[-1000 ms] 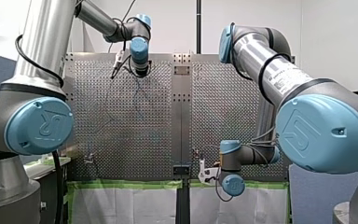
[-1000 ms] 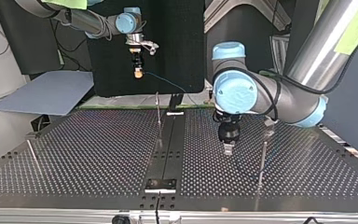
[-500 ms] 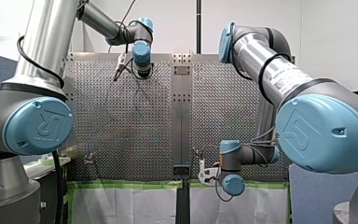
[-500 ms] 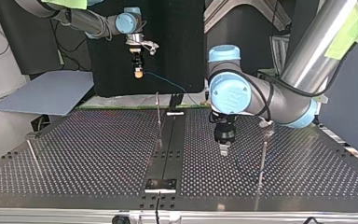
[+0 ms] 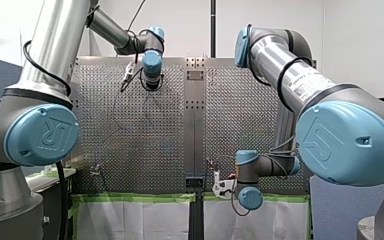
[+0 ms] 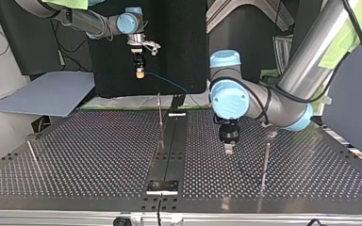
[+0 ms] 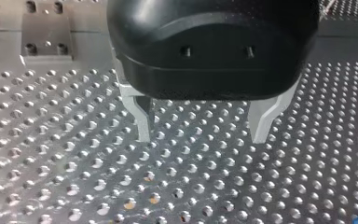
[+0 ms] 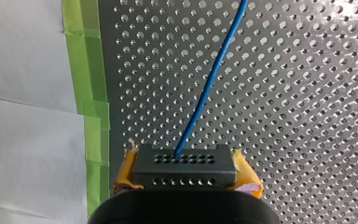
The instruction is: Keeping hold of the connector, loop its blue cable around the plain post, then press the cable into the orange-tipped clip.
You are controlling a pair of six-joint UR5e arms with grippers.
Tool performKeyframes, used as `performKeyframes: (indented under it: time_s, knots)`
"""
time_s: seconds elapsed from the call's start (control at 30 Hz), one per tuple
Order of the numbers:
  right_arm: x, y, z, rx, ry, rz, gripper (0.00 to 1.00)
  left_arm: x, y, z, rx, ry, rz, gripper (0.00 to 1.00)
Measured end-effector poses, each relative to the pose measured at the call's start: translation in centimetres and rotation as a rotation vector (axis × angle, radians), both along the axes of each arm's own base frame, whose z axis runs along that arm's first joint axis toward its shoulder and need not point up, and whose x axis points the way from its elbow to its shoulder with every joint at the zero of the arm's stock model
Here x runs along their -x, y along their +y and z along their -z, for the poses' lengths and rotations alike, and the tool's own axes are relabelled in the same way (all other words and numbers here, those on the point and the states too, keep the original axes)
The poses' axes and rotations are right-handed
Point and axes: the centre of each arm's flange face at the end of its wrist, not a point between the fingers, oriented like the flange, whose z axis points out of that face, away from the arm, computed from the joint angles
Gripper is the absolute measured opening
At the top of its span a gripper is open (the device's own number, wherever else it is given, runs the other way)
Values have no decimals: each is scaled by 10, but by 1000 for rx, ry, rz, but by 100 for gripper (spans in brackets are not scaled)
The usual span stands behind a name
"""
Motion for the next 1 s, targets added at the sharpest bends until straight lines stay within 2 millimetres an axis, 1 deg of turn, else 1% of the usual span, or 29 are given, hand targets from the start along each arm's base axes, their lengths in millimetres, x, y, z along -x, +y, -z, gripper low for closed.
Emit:
performKeyframes:
  time_s: [0.17,0.27,0.37,0.63,0.73,1.0]
  knots:
    - [0,0,0,-1,1,0,0,-3,-4,22,-56,39,-17,100]
    - [0,0,0,0,1,0,0,-3,-4,32,-75,46,-30,100]
    - [0,0,0,1,0,0,0,-3,-2,40,-81,43,-43,100]
    - [0,0,0,2,1,-1,0,-4,-2,50,-90,38,-53,100]
    - [0,0,0,1,2,-1,0,-6,-2,61,-119,60,-66,100]
    - [-1,1,0,2,1,-2,0,-20,-9,102,-151,92,-67,100]
